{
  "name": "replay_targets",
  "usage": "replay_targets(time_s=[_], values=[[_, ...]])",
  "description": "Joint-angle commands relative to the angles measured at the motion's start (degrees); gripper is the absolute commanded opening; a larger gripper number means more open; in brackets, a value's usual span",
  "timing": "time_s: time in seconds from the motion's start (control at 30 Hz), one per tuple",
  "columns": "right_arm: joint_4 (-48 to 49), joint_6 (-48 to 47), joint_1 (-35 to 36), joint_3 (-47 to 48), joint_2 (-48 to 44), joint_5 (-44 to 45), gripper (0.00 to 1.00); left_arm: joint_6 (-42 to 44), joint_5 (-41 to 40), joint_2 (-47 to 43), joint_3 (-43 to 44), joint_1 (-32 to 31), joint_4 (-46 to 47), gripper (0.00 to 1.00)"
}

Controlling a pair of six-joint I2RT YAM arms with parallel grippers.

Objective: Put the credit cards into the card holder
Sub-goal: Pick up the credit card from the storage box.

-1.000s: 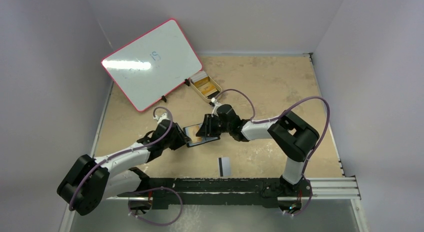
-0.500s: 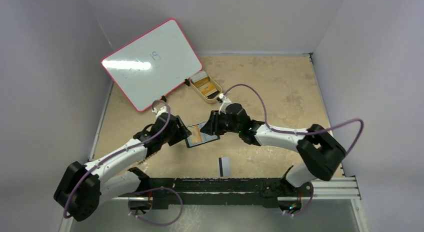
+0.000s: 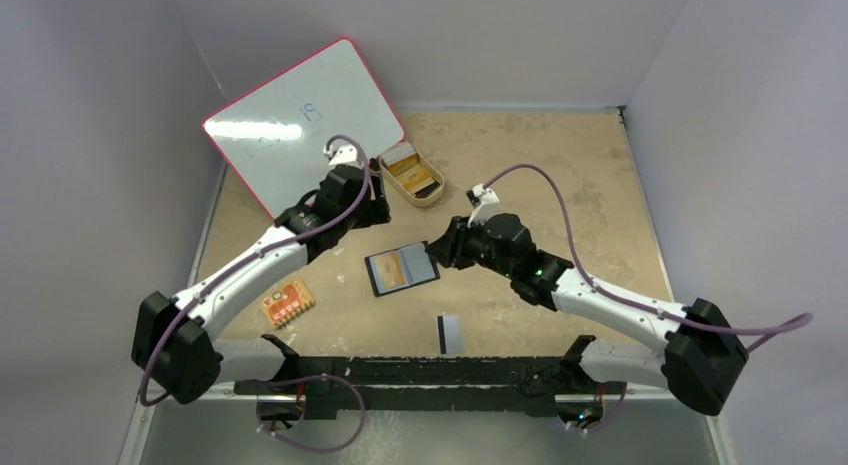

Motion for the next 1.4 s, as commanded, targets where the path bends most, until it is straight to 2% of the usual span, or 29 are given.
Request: replay_targets(time_s=[0.0,0.07,0.13,0.23,0.33,0.5,0.7,0.83,0.97,1.2,1.37], values=[[-3.43,-3.52,0.16,-0.45,-7.88,3.38,0.39,14.41,-6.68,8.17,10.34,0.29,-0.85,0.74],[-4.59,-3.40,0.13,-1.18,-11.22,3.45,0.40,18.28,-4.71,15.32,18.29,0.48,-6.89,0.73],[-6.03,-3.07,0.13,-1.31,-13.90,2.43,0.40,21.09,-2.37,22.17,26.66,0.55,-10.34,0.69],[-7.59,-2.61,0.16,-1.17,-16.96,1.25,0.40,25.63,-0.49,28.41,31.92,0.70,-9.00,0.64],[-9.58,-2.40,0.14,-0.35,-19.33,2.27,0.40,30.54,-4.62,34.64,36.83,1.28,-8.05,0.63],[-12.25,-1.12,0.12,-0.86,-22.57,4.57,0.40,37.42,-6.35,42.88,44.85,1.87,-7.24,0.64],[-11.47,-0.23,0.19,-1.24,-22.92,4.69,0.41,43.41,-9.14,49.85,49.85,2.09,-5.02,0.65],[-15.06,-0.99,0.17,2.46,-20.29,2.02,0.41,45.75,-11.96,54.10,53.67,2.14,-6.30,0.65],[-16.22,-2.22,0.14,4.65,-19.04,3.64,0.41,48.21,-13.38,55.85,54.80,2.23,-4.91,0.65],[-12.50,0.80,0.15,1.58,-20.88,2.59,0.42,51.17,-15.90,59.49,57.85,2.23,-4.37,0.66],[-13.22,0.65,0.13,2.07,-20.81,2.64,0.42,51.97,-15.94,61.58,59.35,2.31,-4.31,0.65]])
